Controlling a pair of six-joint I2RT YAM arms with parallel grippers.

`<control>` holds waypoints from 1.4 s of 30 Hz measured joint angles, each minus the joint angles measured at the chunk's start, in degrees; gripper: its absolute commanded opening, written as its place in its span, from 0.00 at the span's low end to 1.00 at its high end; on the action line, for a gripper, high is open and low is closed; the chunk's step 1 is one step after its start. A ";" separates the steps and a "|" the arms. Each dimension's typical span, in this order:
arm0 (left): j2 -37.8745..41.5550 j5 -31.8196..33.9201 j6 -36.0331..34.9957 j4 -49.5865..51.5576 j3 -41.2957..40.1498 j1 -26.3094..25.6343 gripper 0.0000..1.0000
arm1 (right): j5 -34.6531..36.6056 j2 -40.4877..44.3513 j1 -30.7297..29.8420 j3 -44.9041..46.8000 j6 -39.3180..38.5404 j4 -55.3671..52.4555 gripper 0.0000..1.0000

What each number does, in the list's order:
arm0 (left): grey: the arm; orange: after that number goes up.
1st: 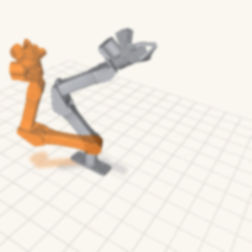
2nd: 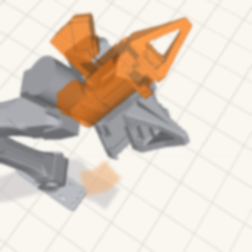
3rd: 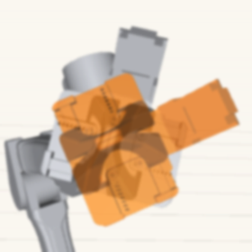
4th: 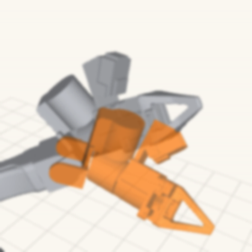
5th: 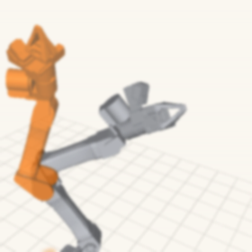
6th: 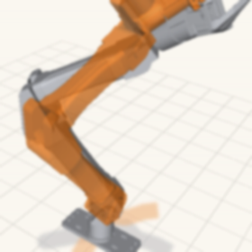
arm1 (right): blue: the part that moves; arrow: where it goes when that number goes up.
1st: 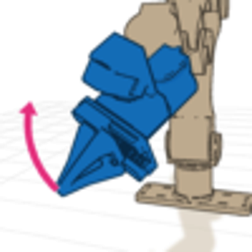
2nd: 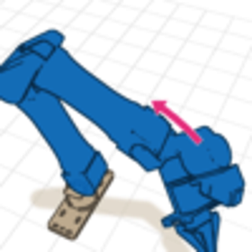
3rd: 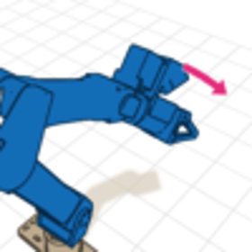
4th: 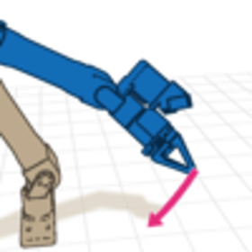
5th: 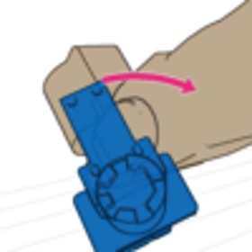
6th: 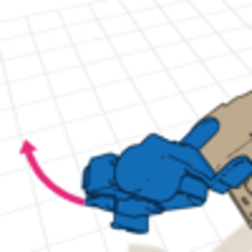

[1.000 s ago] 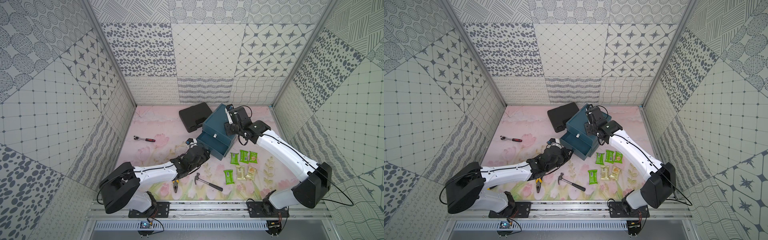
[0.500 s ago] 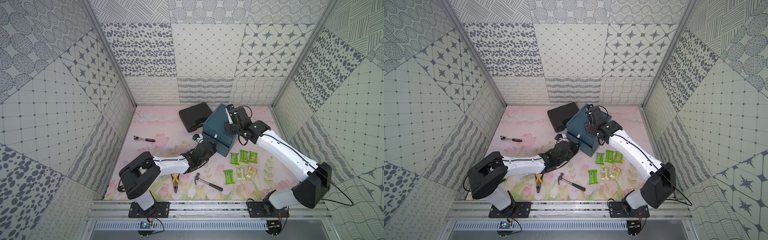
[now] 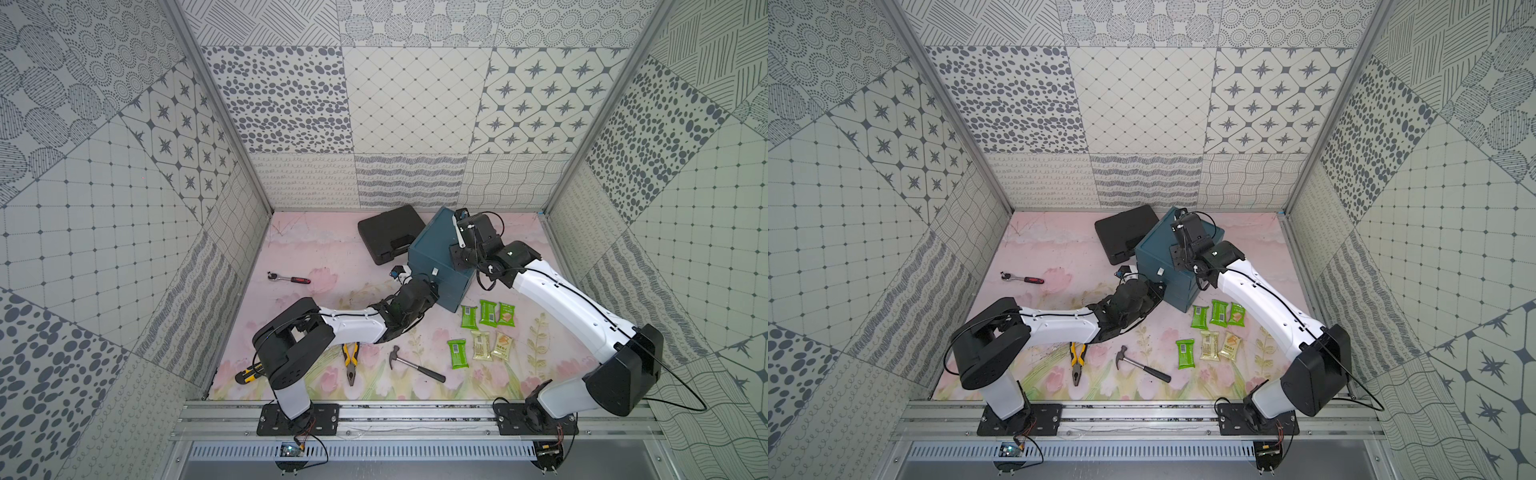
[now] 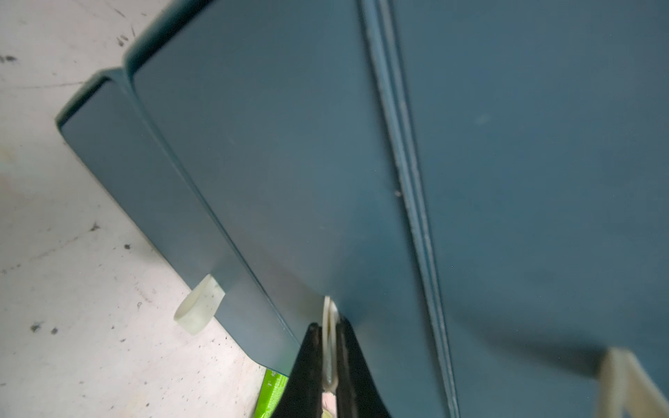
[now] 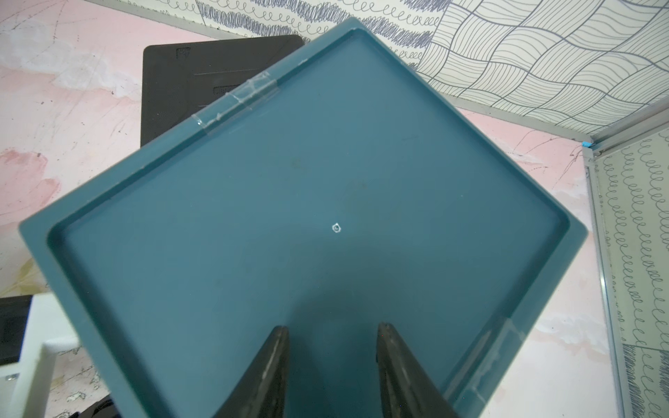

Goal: Take the cookies out of the drawer
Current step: Close the drawer in the storage box, then open the drawer in the storage box.

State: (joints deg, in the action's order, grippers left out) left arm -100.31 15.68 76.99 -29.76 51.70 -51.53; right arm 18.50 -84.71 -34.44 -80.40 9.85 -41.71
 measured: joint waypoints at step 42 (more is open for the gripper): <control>-8.35 -9.57 7.19 -13.35 -6.73 3.37 0.42 | -0.26 -0.83 0.00 -0.02 0.04 1.53 0.43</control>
State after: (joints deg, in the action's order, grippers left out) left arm -108.66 6.11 84.18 -43.11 44.97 -48.16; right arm 18.24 -85.54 -34.44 -80.42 9.89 -40.18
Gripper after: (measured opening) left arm 0.423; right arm 0.427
